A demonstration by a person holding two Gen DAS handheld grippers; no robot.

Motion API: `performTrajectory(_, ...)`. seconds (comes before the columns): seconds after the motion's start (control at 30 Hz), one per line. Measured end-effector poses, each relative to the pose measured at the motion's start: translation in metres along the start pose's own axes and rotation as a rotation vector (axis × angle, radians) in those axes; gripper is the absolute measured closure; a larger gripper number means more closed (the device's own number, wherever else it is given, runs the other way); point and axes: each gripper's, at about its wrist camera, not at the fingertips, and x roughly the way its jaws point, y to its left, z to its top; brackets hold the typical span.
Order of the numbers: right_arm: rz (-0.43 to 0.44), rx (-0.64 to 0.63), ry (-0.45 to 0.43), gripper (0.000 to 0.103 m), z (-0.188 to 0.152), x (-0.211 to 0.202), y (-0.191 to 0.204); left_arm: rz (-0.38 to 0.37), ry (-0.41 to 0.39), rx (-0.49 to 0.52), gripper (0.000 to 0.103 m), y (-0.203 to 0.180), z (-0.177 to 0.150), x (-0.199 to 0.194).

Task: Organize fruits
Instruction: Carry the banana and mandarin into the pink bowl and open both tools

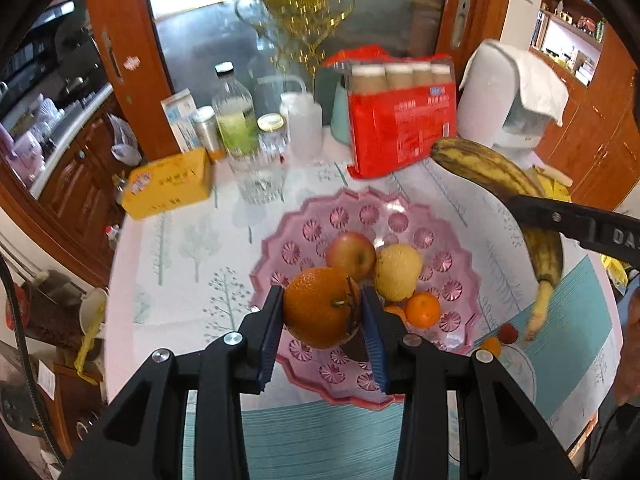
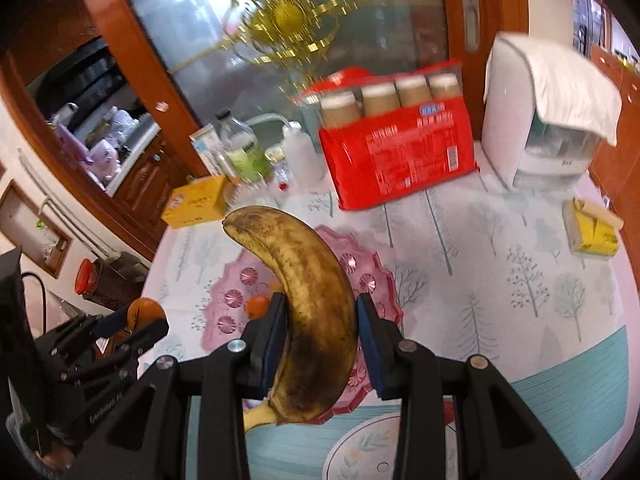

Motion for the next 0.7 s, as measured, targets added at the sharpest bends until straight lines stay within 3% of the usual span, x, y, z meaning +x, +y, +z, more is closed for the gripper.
performTrajectory(0.33,-0.090,-0.001,0.110,0.067,-0.002,0.084,-0.026,-0.016,0.112,-0.017,0.066,0.000,-0.012,0.086)
performTrajectory(0.7,-0.160,-0.107,0.136,0.067,-0.006,0.137,-0.021,-0.009,0.176,-0.046,0.067,0.008,-0.024,0.133)
